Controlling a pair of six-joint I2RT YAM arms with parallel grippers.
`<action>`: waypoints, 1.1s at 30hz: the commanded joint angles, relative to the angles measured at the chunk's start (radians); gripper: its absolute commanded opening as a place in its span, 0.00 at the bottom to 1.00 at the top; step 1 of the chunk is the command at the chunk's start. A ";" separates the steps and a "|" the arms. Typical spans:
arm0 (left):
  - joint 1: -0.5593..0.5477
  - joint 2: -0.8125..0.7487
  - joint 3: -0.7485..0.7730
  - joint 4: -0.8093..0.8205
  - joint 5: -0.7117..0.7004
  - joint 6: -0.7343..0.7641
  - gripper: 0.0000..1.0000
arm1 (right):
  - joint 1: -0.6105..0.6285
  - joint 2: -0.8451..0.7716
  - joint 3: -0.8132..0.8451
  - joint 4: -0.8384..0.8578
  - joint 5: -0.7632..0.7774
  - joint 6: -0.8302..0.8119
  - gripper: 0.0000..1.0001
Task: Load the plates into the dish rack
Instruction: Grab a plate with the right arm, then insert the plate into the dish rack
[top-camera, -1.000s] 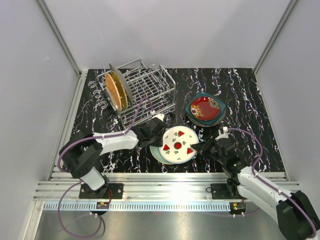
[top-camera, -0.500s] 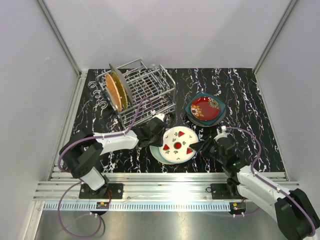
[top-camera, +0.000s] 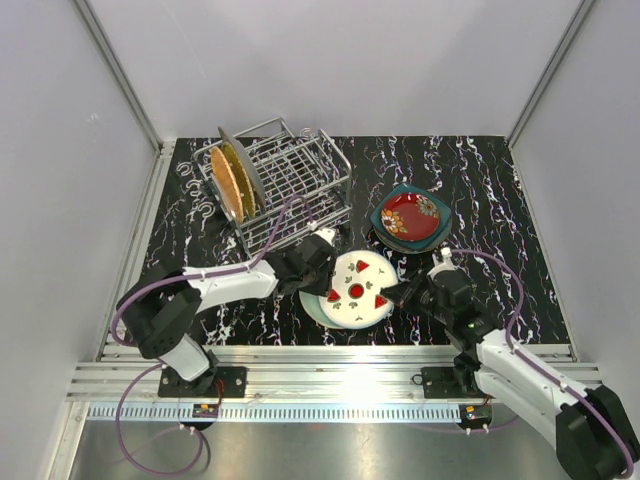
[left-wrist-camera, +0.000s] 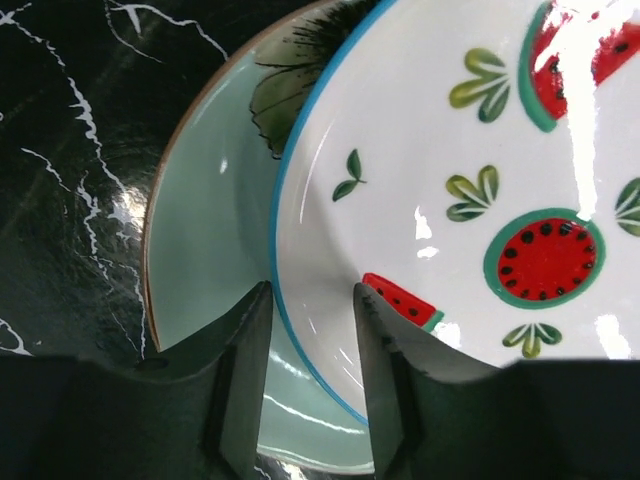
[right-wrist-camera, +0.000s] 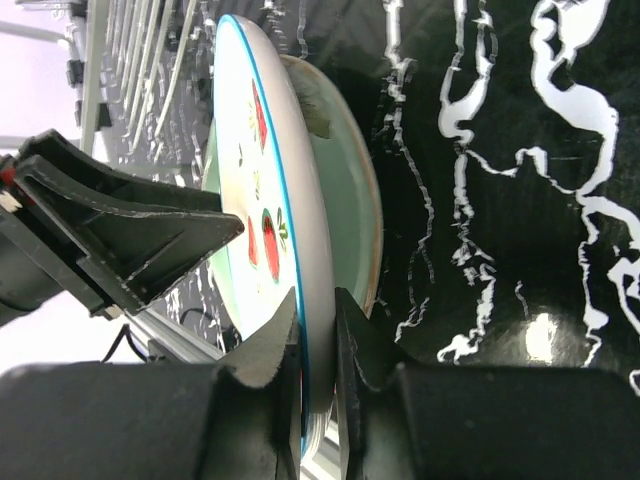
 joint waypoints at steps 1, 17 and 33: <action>-0.011 -0.087 0.084 -0.030 0.017 0.046 0.46 | 0.007 -0.099 0.101 0.023 -0.023 -0.019 0.00; -0.011 -0.521 0.341 -0.259 -0.018 0.239 0.91 | 0.007 -0.281 0.382 -0.340 0.141 -0.199 0.00; 0.054 -0.811 0.388 -0.337 -0.515 0.574 0.99 | 0.007 0.069 0.902 -0.308 0.164 -0.435 0.00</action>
